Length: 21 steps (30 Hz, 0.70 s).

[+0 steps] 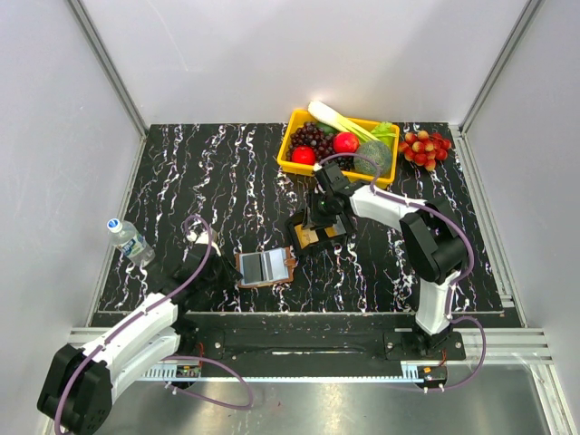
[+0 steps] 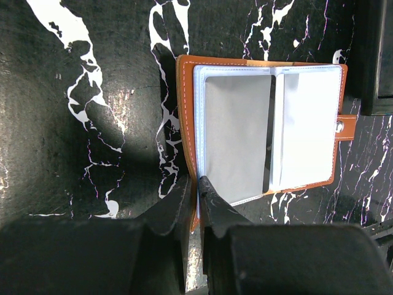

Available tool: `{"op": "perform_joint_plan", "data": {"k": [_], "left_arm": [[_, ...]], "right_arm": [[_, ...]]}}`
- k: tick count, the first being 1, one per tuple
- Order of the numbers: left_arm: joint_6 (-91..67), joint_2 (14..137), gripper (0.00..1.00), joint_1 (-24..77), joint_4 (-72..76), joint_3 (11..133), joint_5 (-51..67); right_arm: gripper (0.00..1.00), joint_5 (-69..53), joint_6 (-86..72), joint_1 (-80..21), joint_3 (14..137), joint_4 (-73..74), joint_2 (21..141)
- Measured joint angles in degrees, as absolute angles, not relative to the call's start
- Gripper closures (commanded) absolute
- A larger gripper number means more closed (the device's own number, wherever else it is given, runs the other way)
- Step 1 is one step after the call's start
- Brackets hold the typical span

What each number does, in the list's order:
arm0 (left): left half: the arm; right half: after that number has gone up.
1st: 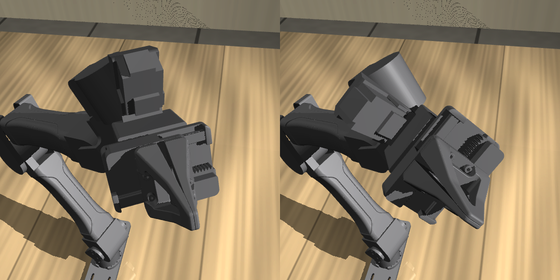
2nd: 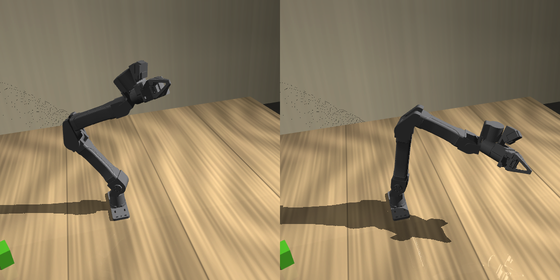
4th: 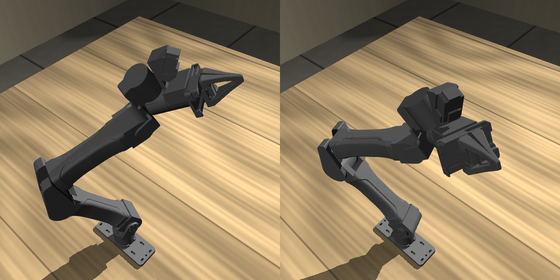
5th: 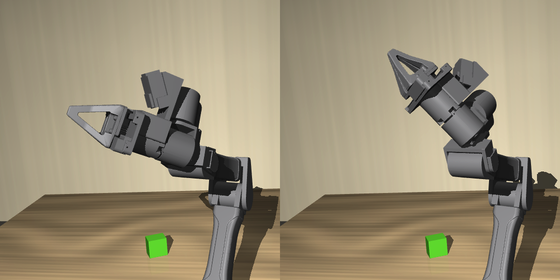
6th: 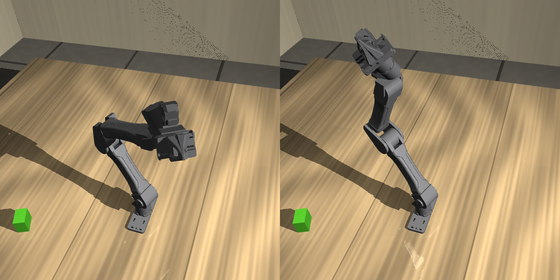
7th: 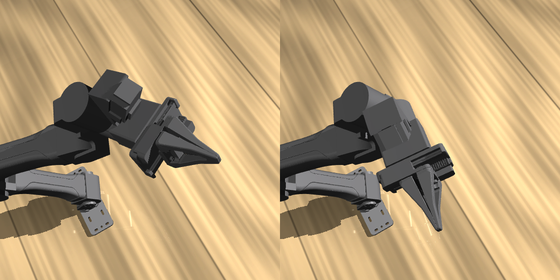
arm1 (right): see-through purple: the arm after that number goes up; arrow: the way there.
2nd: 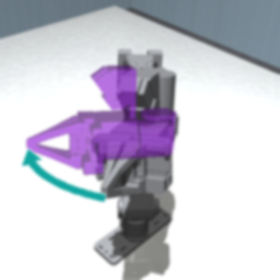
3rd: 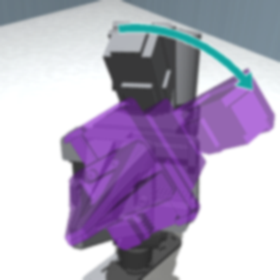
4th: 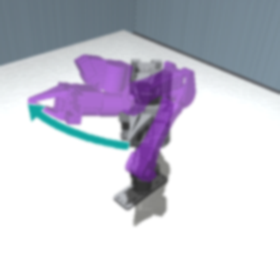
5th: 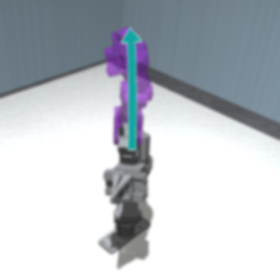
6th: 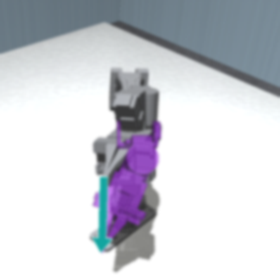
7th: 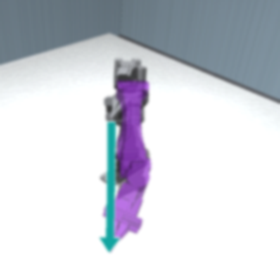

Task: Put the credit cards into the card holder
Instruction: Pick up the credit card from the storage box.

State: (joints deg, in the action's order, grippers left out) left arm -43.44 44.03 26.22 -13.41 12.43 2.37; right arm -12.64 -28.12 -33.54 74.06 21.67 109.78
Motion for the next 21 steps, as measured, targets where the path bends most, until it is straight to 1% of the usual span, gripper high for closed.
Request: {"op": "perform_joint_plan", "data": {"k": [11,21], "left_arm": [[-43.4,44.05,0.88,26.22,-13.37,12.43,2.39],[-43.38,44.05,0.88,26.22,-13.37,12.43,2.39]], "right_arm": [[0.61,-6.66,-27.79,-33.54,74.02,20.97,108.4],[0.64,-8.67,-28.34,-33.54,73.67,20.38,108.55]]}}
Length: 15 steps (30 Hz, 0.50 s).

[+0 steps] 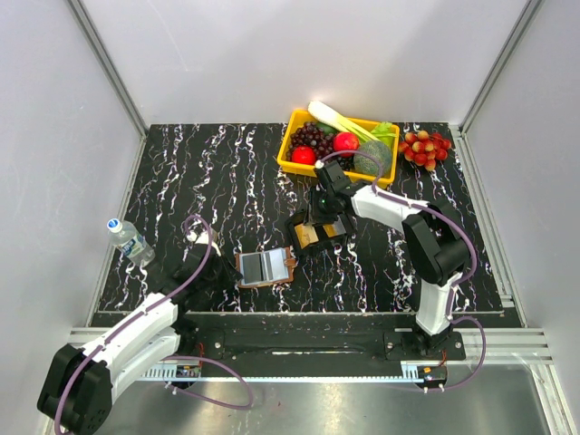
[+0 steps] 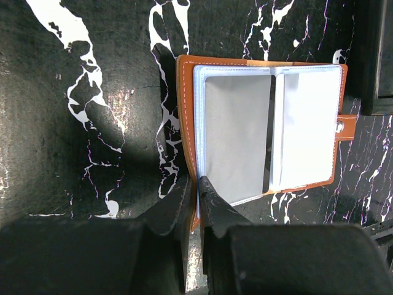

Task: Put the credit cards into the card holder
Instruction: Pick up the credit card from the storage box.

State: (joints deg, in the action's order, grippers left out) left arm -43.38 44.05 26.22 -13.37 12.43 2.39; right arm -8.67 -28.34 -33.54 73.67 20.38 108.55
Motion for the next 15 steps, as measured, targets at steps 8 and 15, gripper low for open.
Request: {"op": "perform_joint_plan", "data": {"k": [8,15], "left_arm": [[-43.35,44.05,0.88,26.22,-13.37,12.43,2.42],[-43.35,44.05,0.88,26.17,-13.37,12.43,2.46]], "right_arm": [[0.63,-9.93,-28.53,-33.52,73.56,19.59,109.08],[0.61,-6.63,-28.49,-33.54,72.6,19.16,108.14]]}}
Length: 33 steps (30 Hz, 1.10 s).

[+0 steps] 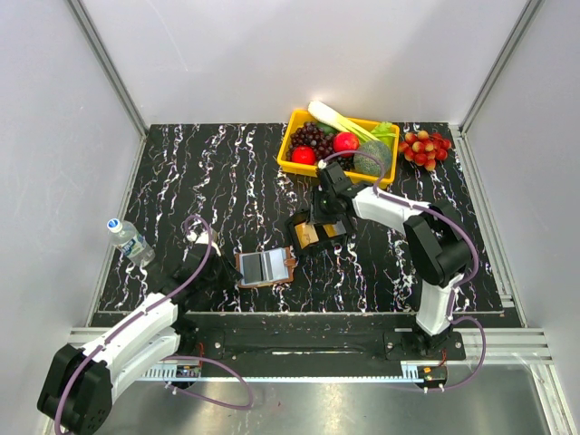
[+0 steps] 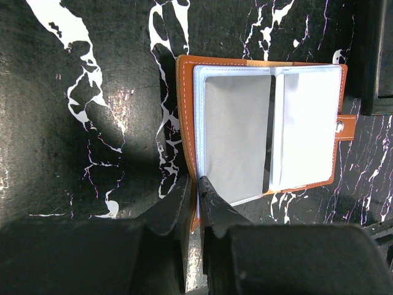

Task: Put the credit cards into the card holder
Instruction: Pick up the credit card from the storage box.

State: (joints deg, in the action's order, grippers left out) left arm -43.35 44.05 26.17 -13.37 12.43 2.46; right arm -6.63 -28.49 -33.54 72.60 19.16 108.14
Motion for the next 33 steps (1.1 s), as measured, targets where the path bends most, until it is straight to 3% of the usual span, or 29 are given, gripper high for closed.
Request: {"op": "perform_joint_plan", "data": {"k": [21,25,33], "left_arm": [[-43.35,44.05,0.87,26.11,-13.37,12.43,2.59],[-43.33,44.03,0.88,26.06,-13.37,12.43,2.61],[-43.33,44.05,0.88,26.0,-13.37,12.43,2.66]], "right_arm": [[0.71,-12.12,-28.8,-33.47,71.55,17.26,107.7],[0.65,-13.02,-28.75,-33.47,71.55,17.08,107.7],[0.61,-6.11,-28.45,-33.47,71.53,18.09,107.68]]}}
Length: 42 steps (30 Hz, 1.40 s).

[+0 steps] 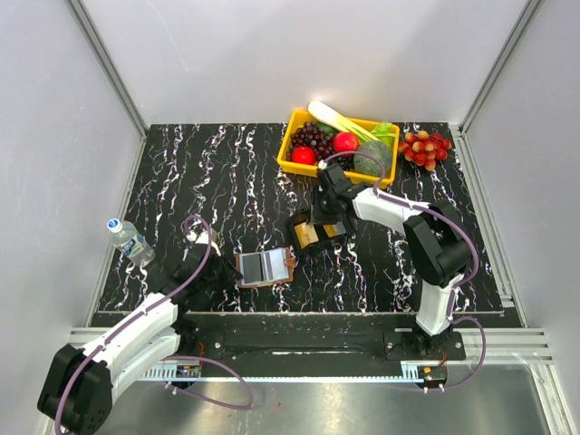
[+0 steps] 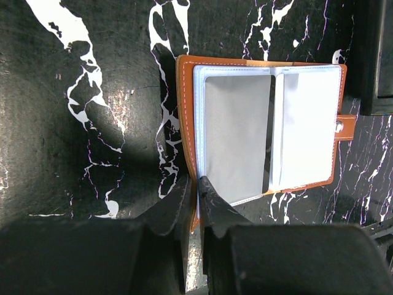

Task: Put the credit cards into the card holder
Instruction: Pick up the credit card from the storage box.

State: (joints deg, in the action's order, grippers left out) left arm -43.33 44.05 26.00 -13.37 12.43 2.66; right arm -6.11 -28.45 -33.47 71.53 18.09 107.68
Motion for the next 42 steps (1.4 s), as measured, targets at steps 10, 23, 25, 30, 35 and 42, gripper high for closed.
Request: {"op": "perform_joint_plan", "data": {"k": [10,23,25,30,35,42], "left_arm": [[-43.33,44.05,0.88,25.96,-13.37,12.43,2.76],[-43.33,44.05,0.88,25.85,-13.34,12.43,2.83],[-43.31,44.05,0.88,25.85,-13.34,12.43,2.83],[-43.31,44.05,0.88,25.85,-13.3,12.43,2.83],[-43.31,44.36,0.88,25.8,-13.13,12.43,2.85],[-43.33,44.75,0.88,25.8,-12.82,12.43,2.94]], "right_arm": [[0.65,-7.84,-28.77,-33.47,71.42,17.91,107.85],[0.67,-10.35,-28.75,-33.3,71.44,17.41,108.92],[0.68,-10.59,-28.77,-33.3,71.44,17.41,108.92],[0.68,-11.25,-28.77,-33.3,71.44,17.43,108.81],[0.71,-13.39,-28.77,-33.34,71.44,17.41,108.38],[0.75,-14.79,-28.8,-34.92,71.44,17.37,108.36]]}}
